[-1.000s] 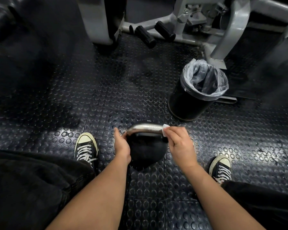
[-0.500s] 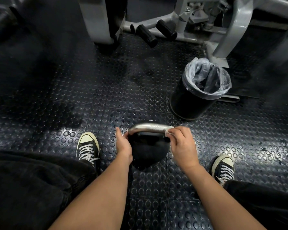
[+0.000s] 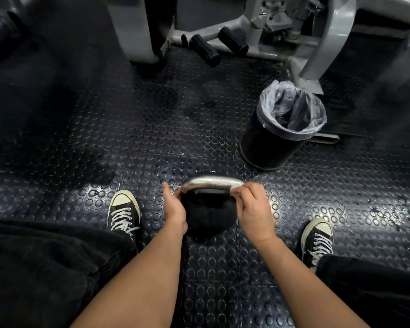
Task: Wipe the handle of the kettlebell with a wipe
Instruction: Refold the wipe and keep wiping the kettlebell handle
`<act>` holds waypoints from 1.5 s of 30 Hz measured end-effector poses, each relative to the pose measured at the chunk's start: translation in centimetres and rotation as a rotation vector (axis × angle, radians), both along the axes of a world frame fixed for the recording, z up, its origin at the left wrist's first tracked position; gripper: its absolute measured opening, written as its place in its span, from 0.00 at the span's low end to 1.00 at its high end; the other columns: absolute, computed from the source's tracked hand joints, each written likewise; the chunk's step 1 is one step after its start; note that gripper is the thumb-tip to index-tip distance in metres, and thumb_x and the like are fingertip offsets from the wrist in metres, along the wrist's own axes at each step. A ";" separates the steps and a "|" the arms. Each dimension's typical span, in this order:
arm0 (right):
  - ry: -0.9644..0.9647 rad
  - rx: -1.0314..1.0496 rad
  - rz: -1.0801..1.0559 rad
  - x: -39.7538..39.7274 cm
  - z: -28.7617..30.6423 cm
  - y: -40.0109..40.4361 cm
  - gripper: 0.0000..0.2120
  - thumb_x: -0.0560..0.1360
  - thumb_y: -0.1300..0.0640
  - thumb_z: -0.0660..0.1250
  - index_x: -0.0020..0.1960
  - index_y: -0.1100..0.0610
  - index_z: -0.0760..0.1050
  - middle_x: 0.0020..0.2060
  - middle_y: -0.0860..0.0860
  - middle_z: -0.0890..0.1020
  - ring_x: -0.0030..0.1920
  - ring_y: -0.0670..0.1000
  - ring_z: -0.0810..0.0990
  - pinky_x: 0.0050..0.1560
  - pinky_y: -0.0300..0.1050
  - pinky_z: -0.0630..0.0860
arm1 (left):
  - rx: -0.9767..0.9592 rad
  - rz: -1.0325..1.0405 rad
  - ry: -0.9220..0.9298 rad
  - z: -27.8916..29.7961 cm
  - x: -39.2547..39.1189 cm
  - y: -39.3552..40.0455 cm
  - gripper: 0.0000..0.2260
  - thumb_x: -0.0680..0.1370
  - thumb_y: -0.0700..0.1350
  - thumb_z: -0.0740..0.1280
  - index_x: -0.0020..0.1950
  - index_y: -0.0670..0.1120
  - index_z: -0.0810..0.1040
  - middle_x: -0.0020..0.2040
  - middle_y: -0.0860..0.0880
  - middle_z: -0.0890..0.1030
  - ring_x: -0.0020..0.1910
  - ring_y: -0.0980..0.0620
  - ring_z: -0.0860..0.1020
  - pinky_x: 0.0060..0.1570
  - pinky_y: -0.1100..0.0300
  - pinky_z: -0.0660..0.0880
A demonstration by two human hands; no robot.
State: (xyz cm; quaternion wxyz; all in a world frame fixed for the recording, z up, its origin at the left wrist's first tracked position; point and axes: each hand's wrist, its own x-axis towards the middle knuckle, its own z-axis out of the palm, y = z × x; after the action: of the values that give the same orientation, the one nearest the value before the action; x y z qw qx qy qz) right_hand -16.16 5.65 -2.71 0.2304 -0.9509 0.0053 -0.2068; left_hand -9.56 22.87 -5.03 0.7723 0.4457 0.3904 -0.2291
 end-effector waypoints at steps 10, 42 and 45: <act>-0.031 0.007 -0.025 0.1 -0.7 0.7 0.05 0.74 0.68 0.71 0.50 0.63 0.81 0.45 0.54 0.78 0.47 0.54 0.75 0.51 0.44 0.75 | 0.009 0.007 -0.018 0.1 -0.1 -0.1 0.28 0.82 0.68 0.51 0.53 0.48 0.79 0.51 0.45 0.81 0.49 0.47 0.80 0.46 0.51 0.76; -0.034 2.060 -0.991 1.4 0.8 6.3 0.11 0.74 0.73 0.69 0.46 0.59 0.71 0.44 0.56 0.80 0.40 0.49 0.78 0.43 0.40 0.75 | 0.013 0.023 -0.005 1.0 -0.3 -0.1 0.29 0.82 0.69 0.51 0.54 0.49 0.80 0.52 0.44 0.82 0.50 0.47 0.80 0.42 0.53 0.76; -0.014 2.145 -0.891 2.0 0.9 6.6 0.09 0.76 0.73 0.66 0.48 0.60 0.73 0.43 0.55 0.79 0.38 0.47 0.76 0.39 0.39 0.73 | 0.010 0.014 -0.002 1.1 -0.3 -0.1 0.28 0.82 0.69 0.50 0.51 0.49 0.79 0.50 0.45 0.82 0.48 0.47 0.80 0.42 0.53 0.76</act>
State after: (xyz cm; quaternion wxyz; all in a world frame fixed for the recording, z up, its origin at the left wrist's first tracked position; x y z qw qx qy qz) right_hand -14.16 12.22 -1.85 0.8244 -0.1801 0.5108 -0.1642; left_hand -9.87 22.79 -3.94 0.7722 0.4470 0.3937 -0.2213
